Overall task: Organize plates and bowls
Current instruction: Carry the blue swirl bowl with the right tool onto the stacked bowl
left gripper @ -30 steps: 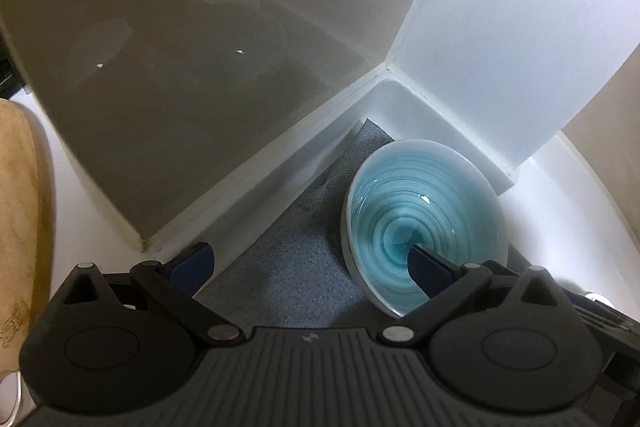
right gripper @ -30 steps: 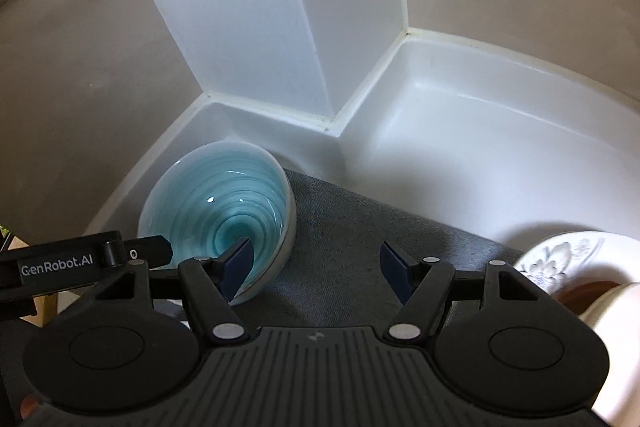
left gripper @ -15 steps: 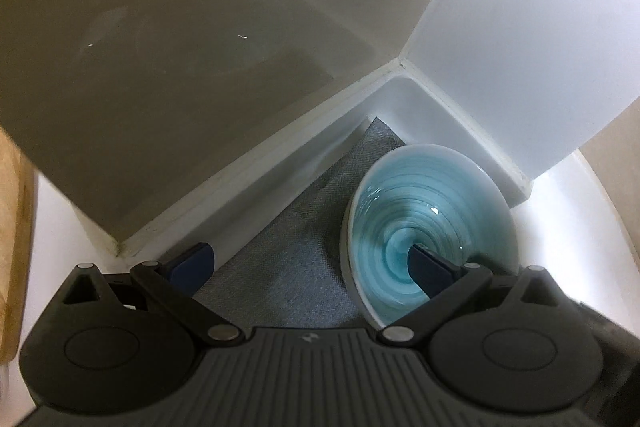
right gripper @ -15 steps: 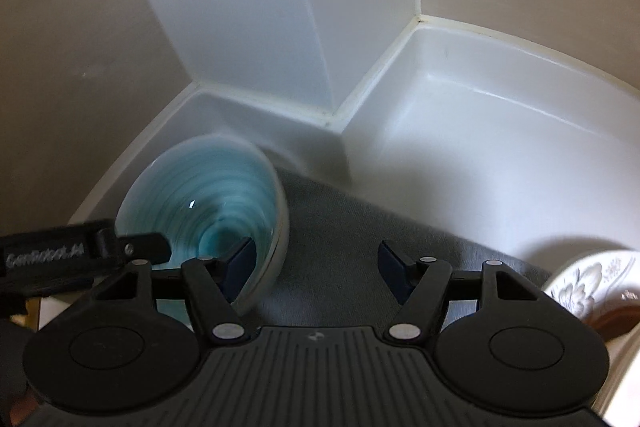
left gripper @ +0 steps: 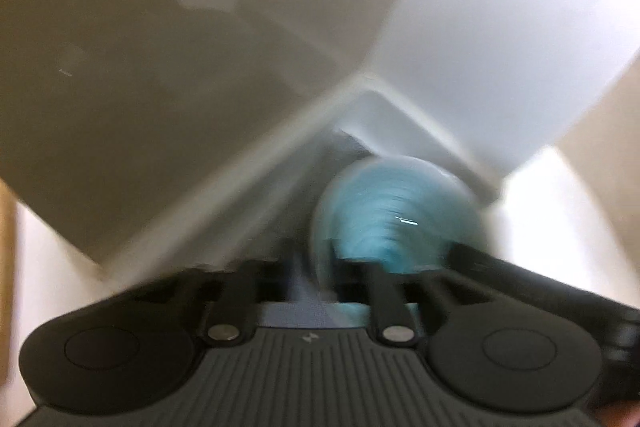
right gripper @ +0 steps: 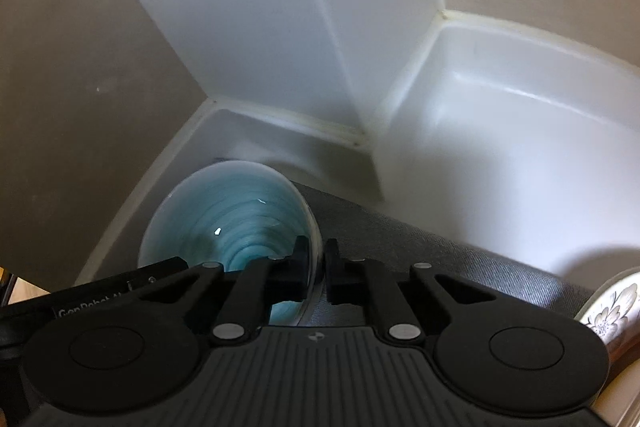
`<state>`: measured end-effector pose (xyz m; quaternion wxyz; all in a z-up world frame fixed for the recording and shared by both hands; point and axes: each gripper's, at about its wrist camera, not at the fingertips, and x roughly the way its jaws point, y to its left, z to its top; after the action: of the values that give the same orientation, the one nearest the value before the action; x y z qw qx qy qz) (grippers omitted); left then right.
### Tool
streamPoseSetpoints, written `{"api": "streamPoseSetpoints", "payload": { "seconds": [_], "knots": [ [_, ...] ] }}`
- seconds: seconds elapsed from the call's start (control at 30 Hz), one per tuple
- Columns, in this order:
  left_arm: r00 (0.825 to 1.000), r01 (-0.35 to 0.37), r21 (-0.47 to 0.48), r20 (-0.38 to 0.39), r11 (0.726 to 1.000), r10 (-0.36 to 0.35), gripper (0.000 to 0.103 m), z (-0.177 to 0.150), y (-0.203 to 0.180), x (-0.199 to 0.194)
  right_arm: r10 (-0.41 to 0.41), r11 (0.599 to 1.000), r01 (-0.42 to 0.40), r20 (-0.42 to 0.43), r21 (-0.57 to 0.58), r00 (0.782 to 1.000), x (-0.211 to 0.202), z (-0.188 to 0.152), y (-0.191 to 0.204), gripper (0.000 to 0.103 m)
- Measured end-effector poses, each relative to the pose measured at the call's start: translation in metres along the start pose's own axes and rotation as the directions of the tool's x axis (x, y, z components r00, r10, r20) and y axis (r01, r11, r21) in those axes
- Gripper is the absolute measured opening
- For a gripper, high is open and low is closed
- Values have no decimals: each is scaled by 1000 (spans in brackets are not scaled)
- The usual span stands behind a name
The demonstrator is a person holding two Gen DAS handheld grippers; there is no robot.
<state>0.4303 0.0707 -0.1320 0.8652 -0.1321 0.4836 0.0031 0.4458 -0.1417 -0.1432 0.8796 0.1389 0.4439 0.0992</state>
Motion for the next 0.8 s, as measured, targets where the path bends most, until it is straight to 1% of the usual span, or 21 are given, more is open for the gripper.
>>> {"api": "streamPoseSetpoints", "payload": {
  "seconds": [0.07, 0.2, 0.33, 0.5, 0.8],
  "knots": [
    [1000, -18, 30, 18, 999, 18, 8, -4, -3, -1, -8, 1000, 8, -2, -12, 1000, 1, 0, 4, 8],
    [1000, -1, 31, 20, 1000, 1, 8, -8, -2, -3, -3, 1000, 3, 1, -5, 1000, -3, 0, 4, 8],
    [998, -5, 55, 68, 998, 1, 8, -5, -9, -13, 0, 1000, 0, 24, -14, 1000, -12, 1, 6, 8],
    [995, 8, 64, 94, 998, -14, 8, -4, -14, -31, 9, 1000, -8, 52, -11, 999, -30, 1, 6, 8],
    [985, 40, 129, 163, 991, -61, 8, -14, -37, -72, 2, 1000, 0, 135, -15, 991, -81, -4, 5, 9]
  ]
}}
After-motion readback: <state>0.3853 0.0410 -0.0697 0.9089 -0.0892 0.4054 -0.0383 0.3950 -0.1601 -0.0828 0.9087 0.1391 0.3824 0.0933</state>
